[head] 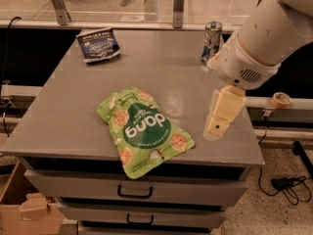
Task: Pick green rice chip bag
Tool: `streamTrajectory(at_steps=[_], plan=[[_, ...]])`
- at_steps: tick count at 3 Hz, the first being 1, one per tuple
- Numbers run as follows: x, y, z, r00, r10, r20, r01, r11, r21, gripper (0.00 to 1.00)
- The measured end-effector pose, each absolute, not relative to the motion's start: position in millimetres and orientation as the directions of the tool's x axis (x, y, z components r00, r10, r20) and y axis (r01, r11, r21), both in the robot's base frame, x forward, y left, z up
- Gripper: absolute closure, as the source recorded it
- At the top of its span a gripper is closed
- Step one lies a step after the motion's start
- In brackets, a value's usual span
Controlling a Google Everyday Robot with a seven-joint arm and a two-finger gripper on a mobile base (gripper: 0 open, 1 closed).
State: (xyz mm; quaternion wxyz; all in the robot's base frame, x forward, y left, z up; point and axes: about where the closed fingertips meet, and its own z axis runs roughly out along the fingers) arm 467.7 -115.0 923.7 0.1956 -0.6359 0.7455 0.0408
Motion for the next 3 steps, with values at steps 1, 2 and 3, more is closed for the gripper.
streamTrajectory(at_steps=[1, 2, 3], plan=[[467.7, -114.9, 923.7, -0.115, -0.932, -0.344, -0.964, 0.188, -0.188, 0.00], [470.0, -102.7, 917.7, -0.161, -0.904, -0.396, -0.955, 0.244, -0.167, 0.00], [484.6, -80.3, 901.6, -0.254, -0.836, -0.487, -0.930, 0.348, -0.113, 0.00]])
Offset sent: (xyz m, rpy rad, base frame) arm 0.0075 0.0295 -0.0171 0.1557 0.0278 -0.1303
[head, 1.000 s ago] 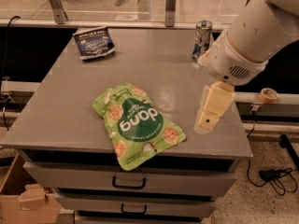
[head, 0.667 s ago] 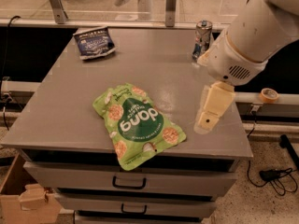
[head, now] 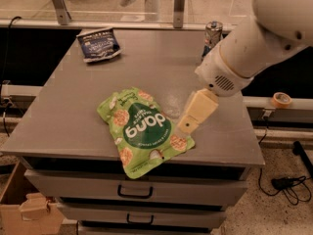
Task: Pick green rice chip bag
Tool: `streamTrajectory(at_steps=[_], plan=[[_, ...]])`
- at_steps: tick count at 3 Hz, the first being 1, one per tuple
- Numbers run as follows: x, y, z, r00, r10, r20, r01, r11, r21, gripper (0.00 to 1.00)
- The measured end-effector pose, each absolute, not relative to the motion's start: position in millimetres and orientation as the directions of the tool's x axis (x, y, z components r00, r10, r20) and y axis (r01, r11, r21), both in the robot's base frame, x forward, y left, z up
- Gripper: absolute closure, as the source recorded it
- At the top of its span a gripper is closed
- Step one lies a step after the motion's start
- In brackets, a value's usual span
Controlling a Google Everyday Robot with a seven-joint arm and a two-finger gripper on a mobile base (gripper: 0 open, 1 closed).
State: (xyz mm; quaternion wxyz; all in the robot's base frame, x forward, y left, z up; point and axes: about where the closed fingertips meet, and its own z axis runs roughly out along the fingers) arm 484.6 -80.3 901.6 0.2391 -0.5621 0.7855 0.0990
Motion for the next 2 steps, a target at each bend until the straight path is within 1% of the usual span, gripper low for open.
streamTrajectory(at_steps=[1, 2], plan=[[507.6, -48.6, 887.5, -0.325, -0.758, -0.565, -0.904, 0.424, -0.049, 0.00], [524.4, -10.7, 872.1, -0.380, -0.702, -0.602, -0.889, 0.458, 0.026, 0.00]])
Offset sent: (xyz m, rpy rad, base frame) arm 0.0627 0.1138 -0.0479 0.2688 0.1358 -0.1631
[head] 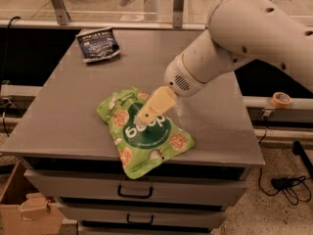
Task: Pick green rice chip bag
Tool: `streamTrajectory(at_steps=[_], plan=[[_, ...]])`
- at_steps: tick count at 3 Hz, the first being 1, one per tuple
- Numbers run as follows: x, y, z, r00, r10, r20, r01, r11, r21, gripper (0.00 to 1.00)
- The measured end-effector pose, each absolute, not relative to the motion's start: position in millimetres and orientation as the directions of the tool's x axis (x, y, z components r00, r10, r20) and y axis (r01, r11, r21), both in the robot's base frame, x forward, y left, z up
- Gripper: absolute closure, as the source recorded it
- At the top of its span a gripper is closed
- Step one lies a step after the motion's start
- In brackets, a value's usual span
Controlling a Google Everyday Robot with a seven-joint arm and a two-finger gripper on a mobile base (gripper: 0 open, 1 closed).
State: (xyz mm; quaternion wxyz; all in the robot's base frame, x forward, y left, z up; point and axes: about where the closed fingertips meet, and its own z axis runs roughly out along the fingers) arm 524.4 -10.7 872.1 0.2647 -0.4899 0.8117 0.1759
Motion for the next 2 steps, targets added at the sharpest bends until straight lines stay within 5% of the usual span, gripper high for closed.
streamTrajectory(at_steps=[1, 2], plan=[[534.0, 25.7, 848.0, -0.447, -0.656, -0.608, -0.866, 0.487, 0.112, 0.02], [539.3, 40.7, 835.4, -0.480, -0.640, -0.600, -0.852, 0.503, 0.144, 0.24]])
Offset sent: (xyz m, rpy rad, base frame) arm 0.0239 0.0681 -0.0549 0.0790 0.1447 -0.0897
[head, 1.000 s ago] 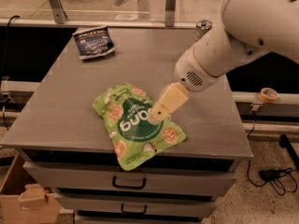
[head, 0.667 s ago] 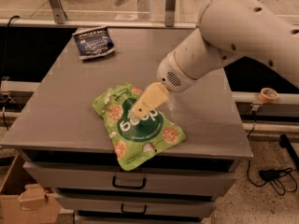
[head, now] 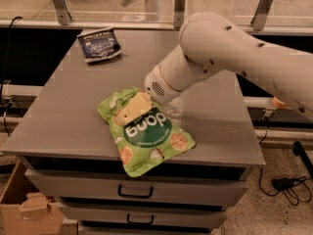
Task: Pick green rice chip bag
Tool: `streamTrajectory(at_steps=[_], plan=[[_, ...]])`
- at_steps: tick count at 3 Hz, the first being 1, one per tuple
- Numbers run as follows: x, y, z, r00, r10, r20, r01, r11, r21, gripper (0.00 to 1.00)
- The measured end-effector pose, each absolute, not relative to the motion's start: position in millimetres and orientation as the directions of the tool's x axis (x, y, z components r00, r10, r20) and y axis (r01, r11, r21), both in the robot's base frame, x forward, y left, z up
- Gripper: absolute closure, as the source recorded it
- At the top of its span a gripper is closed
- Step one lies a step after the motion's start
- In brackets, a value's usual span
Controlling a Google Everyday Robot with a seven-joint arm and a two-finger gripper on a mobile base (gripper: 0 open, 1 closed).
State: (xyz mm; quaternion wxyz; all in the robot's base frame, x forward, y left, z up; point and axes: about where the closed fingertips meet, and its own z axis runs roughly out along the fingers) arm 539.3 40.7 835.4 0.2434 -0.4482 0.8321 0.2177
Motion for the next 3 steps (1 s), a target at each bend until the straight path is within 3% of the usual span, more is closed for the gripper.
streamTrajectory(at_steps=[3], plan=[[538.1, 37.8, 889.9, -0.354, -0.628, -0.693, -0.883, 0.468, 0.026, 0.95]])
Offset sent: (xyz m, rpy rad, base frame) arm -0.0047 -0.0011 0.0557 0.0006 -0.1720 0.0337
